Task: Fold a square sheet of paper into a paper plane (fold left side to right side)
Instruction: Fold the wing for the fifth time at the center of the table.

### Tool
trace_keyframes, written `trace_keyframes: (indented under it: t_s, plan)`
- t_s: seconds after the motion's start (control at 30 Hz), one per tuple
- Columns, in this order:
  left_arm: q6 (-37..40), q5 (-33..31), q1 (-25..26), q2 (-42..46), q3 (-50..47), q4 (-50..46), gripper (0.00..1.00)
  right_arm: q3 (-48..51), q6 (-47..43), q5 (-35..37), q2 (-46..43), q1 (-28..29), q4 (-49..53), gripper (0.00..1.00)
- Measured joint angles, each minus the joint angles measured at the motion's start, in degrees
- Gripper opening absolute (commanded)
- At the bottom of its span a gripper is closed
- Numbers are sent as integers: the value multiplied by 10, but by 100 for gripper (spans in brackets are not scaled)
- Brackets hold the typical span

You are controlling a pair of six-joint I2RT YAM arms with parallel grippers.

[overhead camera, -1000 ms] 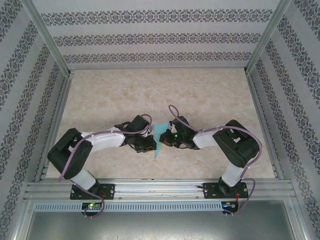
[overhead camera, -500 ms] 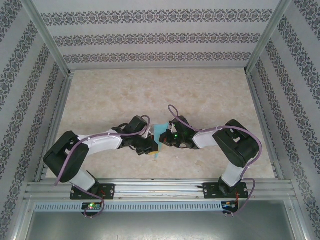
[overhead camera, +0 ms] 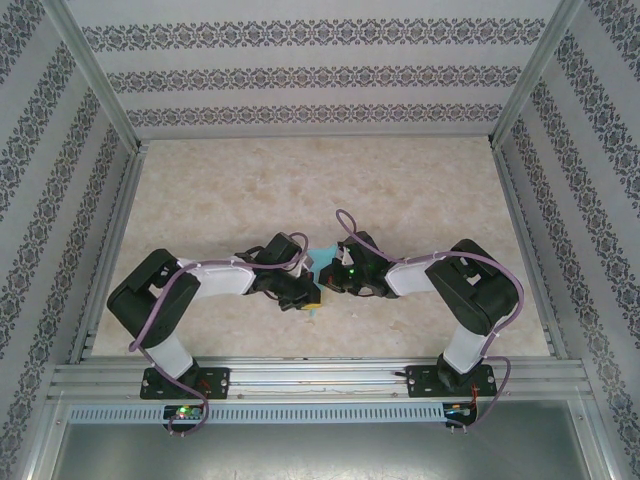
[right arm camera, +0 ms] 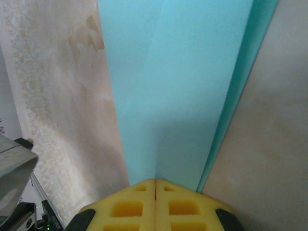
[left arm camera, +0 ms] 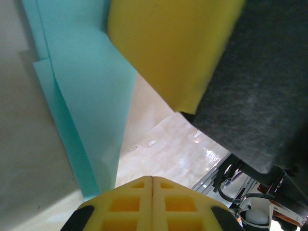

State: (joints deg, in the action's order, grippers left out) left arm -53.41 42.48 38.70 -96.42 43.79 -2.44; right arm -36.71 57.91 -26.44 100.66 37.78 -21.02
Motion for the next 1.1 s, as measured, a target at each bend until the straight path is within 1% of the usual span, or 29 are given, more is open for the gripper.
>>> trace_keyframes:
  t_s: [0.33, 1.1]
  plan:
    - [0, 0, 0, -8, -2, 8, 1, -3, -9, 2, 0, 2, 8, 0]
    - [0, 0, 0, -8, -38, 46, 1, -11, -13, 3, 1, 3, 24, 0]
